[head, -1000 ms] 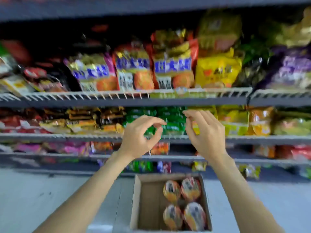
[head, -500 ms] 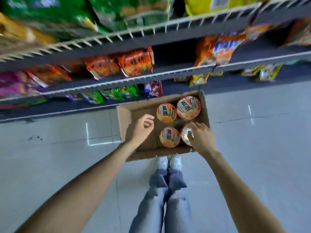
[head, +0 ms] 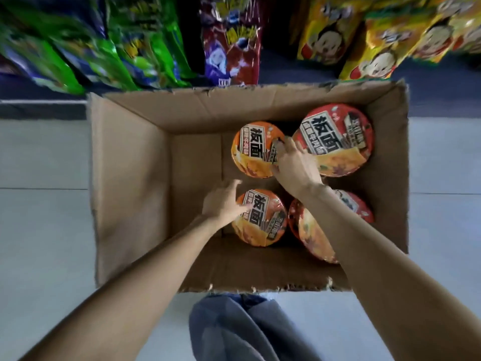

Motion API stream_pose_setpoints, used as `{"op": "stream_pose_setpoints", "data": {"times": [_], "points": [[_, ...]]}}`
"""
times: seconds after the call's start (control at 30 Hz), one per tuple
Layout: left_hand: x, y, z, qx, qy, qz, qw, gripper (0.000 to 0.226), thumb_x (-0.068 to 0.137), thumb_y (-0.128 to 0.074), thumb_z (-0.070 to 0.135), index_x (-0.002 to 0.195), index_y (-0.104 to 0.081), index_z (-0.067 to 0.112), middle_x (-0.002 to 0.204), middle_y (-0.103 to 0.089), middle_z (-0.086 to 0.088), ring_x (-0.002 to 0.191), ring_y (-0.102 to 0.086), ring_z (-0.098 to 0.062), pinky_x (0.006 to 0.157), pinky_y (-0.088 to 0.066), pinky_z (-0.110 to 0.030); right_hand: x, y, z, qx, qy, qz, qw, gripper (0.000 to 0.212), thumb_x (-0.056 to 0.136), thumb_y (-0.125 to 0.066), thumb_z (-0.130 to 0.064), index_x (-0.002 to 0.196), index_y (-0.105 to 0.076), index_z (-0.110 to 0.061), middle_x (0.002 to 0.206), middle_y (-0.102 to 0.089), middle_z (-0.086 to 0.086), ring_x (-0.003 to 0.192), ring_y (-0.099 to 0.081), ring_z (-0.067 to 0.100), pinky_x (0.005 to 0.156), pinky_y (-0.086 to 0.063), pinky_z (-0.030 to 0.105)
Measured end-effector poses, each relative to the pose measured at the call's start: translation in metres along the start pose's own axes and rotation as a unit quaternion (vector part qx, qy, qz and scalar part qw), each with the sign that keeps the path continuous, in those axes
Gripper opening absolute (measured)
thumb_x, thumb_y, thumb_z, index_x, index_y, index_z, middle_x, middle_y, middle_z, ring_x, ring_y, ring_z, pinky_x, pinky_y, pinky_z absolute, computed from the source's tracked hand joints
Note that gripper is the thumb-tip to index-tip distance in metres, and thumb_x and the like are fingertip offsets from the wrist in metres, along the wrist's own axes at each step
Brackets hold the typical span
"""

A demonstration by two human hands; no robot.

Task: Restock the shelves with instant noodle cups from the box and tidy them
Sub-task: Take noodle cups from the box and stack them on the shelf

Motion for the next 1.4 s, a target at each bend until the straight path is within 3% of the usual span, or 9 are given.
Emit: {"op": "stream_pose_setpoints", "data": {"times": [0.23, 0.37, 0.57, 0.73, 0.9, 1.03, 1.13, 1.23, 1.4], "points": [[0.042, -0.055, 0.002, -0.056, -0.056, -0.098, 0.992, 0.069, 0.082, -0.07, 0.035, 0.141, -0.039, 0.021, 0.137, -0.052, -0.006, 0.118, -0.055, -0.026, 0.093, -0.045, -0.03, 0.08, -0.063, 0.0, -0.093, -0.049, -0.081, 0.991, 0.097, 0.087, -0.057, -0.052, 0.148, -0.003, 0.001, 0.154, -0.002, 0.031, 0.142, -0.007, 0.047, 0.116, -0.013, 0.047], [0.037, -0.042, -0.02, -0.063, -0.06, -0.05, 0.995, 0.061, 0.077, -0.074, 0.039, 0.132, -0.051, 0.027, 0.124, -0.063, -0.001, 0.111, -0.062, -0.022, 0.091, -0.049, -0.029, 0.089, -0.066, 0.005, -0.049, -0.088, -0.077, 0.992, 0.11, 0.07, -0.075, -0.056, 0.145, -0.013, -0.004, 0.145, -0.022, 0.029, 0.132, -0.03, 0.044, 0.11, -0.027, 0.048], [0.016, -0.011, -0.098, -0.089, 0.045, 0.032, 0.995, 0.06, 0.076, -0.075, 0.038, 0.129, -0.055, 0.022, 0.121, -0.065, -0.002, 0.11, -0.061, -0.021, 0.092, -0.049, -0.033, 0.066, -0.064, -0.012, 0.098, -0.078, -0.036, 0.991, 0.065, 0.084, -0.071, -0.025, 0.138, -0.036, -0.017, 0.146, -0.023, 0.021, 0.132, -0.029, 0.044, 0.098, -0.041, 0.049], [-0.007, 0.012, -0.119, -0.085, 0.095, 0.084, 0.988, 0.055, 0.08, -0.072, 0.036, 0.129, -0.056, 0.019, 0.123, -0.064, -0.003, 0.113, -0.058, -0.022, 0.091, -0.042, -0.031, 0.034, -0.059, -0.029, 0.247, -0.063, -0.02, 0.967, 0.05, 0.095, -0.049, -0.007, 0.139, -0.037, -0.028, 0.134, -0.045, 0.015, 0.109, -0.058, 0.031, 0.071, -0.051, 0.032], [-0.051, 0.056, -0.124, -0.142, 0.145, 0.122, 0.972, 0.047, 0.082, -0.07, 0.03, 0.126, -0.06, 0.018, 0.121, -0.066, -0.007, 0.111, -0.059, -0.027, 0.091, -0.045, -0.034, -0.034, 0.019, -0.037, 0.275, -0.107, 0.121, 0.948, 0.051, 0.092, -0.054, -0.007, 0.137, -0.04, -0.027, 0.151, -0.031, 0.011, 0.132, -0.039, 0.033, 0.101, -0.044, 0.046], [-0.107, 0.104, -0.109, -0.204, 0.172, 0.136, 0.954, 0.047, 0.083, -0.068, 0.031, 0.128, -0.059, 0.018, 0.122, -0.064, -0.012, 0.113, -0.058, -0.03, 0.092, -0.045, -0.034, -0.114, 0.108, -0.033, 0.383, -0.107, 0.17, 0.902, 0.051, 0.092, -0.059, -0.012, 0.138, -0.04, -0.021, 0.137, -0.051, 0.001, 0.122, -0.05, 0.014, 0.097, -0.041, 0.024], [-0.158, 0.15, -0.079, -0.235, 0.143, 0.145, 0.95, 0.056, 0.077, -0.067, 0.048, 0.123, -0.062, 0.018, 0.112, -0.069, -0.014, 0.104, -0.063, -0.031, 0.081, -0.046, -0.032, -0.169, 0.161, -0.036, 0.546, -0.127, 0.124, 0.819, 0.046, 0.093, -0.057, -0.007, 0.133, -0.04, -0.02, 0.109, -0.06, -0.017, 0.096, -0.06, -0.007, 0.081, -0.05, 0.019], [-0.217, 0.201, -0.04, -0.307, 0.09, 0.171, 0.932, 0.082, 0.055, -0.058, 0.068, 0.116, -0.067, 0.013, 0.103, -0.071, -0.015, 0.096, -0.067, -0.029, 0.077, -0.05, -0.035, -0.22, 0.211, -0.052, 0.639, -0.157, 0.083, 0.748, 0.041, 0.093, -0.056, -0.009, 0.123, -0.043, -0.033, 0.099, -0.065, -0.015, 0.082, -0.066, -0.002, 0.067, -0.056, 0.027], [-0.324, 0.285, 0.033, -0.327, 0.022, 0.146, 0.933, 0.122, 0.033, -0.04, 0.098, 0.118, -0.066, 0.015, 0.104, -0.07, -0.018, 0.098, -0.067, -0.031, 0.081, -0.053, -0.043, -0.302, 0.312, -0.087, 0.669, -0.149, 0.065, 0.725, 0.039, 0.092, -0.06, -0.017, 0.121, -0.047, -0.04, 0.106, -0.066, -0.007, 0.096, -0.066, 0.017, 0.075, -0.057, 0.04]]}}
Point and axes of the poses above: each hand's wrist, its own x-axis towards the middle knuckle, its own y-axis out of the back of the hand, z = x × y, the point moved 9 cm from there along x, towards the middle knuckle
